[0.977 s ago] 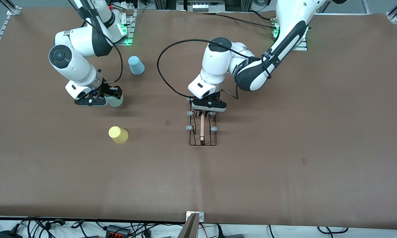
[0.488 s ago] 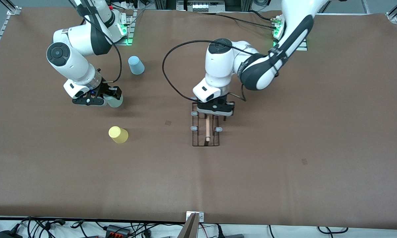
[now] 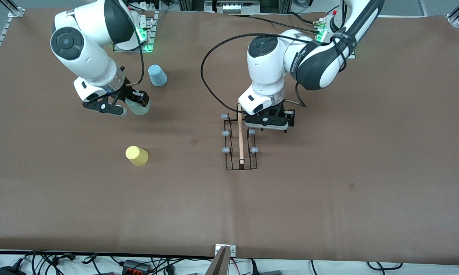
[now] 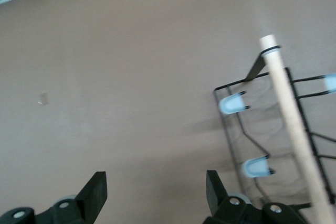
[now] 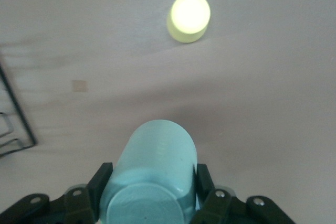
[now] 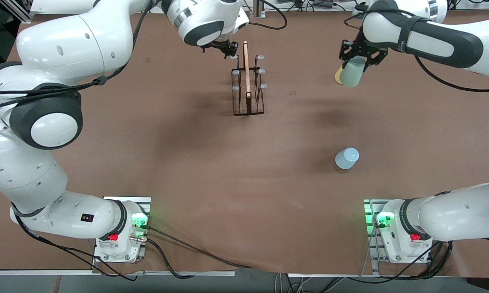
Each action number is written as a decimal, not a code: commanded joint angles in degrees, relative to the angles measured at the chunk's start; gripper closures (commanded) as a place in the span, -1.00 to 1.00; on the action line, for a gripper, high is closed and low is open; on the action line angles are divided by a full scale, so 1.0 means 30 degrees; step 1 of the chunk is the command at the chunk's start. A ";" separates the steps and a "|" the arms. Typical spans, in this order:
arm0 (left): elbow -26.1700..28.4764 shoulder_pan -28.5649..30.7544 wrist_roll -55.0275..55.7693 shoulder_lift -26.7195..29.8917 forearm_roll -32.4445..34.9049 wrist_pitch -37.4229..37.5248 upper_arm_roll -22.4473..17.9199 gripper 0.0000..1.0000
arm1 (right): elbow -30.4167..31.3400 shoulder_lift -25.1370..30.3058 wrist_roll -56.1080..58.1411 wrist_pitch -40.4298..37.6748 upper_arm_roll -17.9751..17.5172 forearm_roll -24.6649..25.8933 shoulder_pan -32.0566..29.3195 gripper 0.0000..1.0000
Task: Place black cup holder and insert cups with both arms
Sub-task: 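Carry the teal cup over the rack while the left gripper withdraws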
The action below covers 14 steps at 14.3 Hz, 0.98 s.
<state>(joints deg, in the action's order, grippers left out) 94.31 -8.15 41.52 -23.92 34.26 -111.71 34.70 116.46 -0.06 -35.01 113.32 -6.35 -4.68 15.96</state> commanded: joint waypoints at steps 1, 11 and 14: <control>-0.0176 0.1890 -0.3198 0.0999 -0.0698 0.1170 0.0211 -0.68 | -0.0966 -0.0503 -0.3229 -0.0158 -0.1100 -0.0930 0.0628 0.78; -0.2925 0.8453 -1.2045 0.2057 -0.6557 0.6322 0.0152 -1.00 | -0.4422 -0.5628 -1.2552 0.4881 -0.3097 0.0352 0.4610 0.78; -0.4127 0.9569 -1.3691 0.2057 -0.6645 0.8403 0.0153 -1.00 | -0.5099 -0.6628 -1.3319 0.4969 -0.3097 0.1586 0.4934 0.78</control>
<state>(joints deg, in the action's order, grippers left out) 84.74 19.18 3.53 -17.95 15.63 -90.79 34.56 104.24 -17.50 -73.31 128.52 -15.69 -2.17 30.58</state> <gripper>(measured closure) 0.000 0.308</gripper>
